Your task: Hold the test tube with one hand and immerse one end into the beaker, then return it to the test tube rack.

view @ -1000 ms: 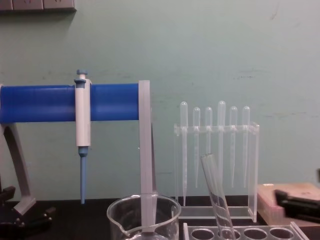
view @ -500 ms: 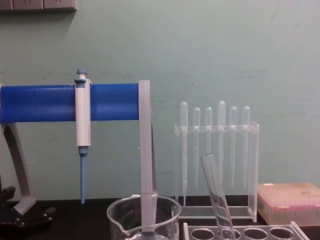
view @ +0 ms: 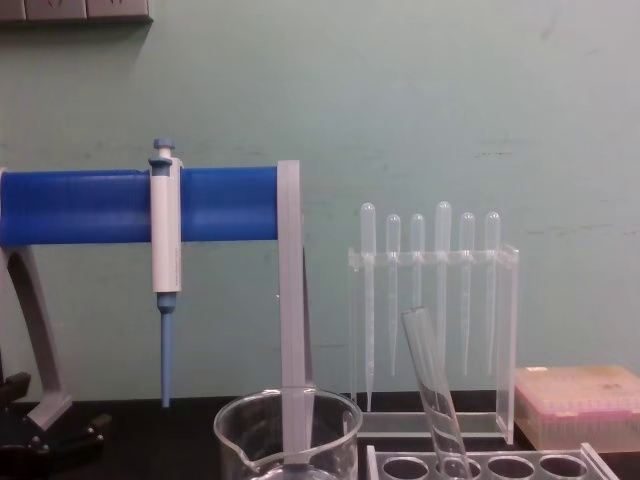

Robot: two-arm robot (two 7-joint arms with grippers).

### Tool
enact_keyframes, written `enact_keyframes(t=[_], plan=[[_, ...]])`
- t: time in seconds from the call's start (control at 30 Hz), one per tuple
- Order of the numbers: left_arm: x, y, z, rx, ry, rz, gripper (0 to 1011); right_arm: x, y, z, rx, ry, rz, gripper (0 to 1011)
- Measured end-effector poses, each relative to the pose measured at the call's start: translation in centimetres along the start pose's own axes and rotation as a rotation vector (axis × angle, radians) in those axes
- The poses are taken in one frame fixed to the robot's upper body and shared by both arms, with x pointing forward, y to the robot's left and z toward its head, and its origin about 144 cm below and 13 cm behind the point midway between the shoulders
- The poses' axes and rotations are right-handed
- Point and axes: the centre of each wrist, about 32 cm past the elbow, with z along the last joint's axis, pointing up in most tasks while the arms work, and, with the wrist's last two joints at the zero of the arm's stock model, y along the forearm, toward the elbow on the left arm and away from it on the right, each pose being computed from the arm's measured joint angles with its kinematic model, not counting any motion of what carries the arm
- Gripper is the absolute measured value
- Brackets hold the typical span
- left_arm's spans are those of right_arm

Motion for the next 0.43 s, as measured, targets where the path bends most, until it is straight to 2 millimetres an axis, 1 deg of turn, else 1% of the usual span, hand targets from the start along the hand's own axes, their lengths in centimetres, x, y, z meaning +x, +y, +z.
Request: enact_keyframes(t=[0.43], plan=[[0.0, 0.0, 0.0, 0.0, 0.0, 0.0, 1000, 0.0, -0.01, 0.07, 0.003, -0.001, 0.0, 1002]])
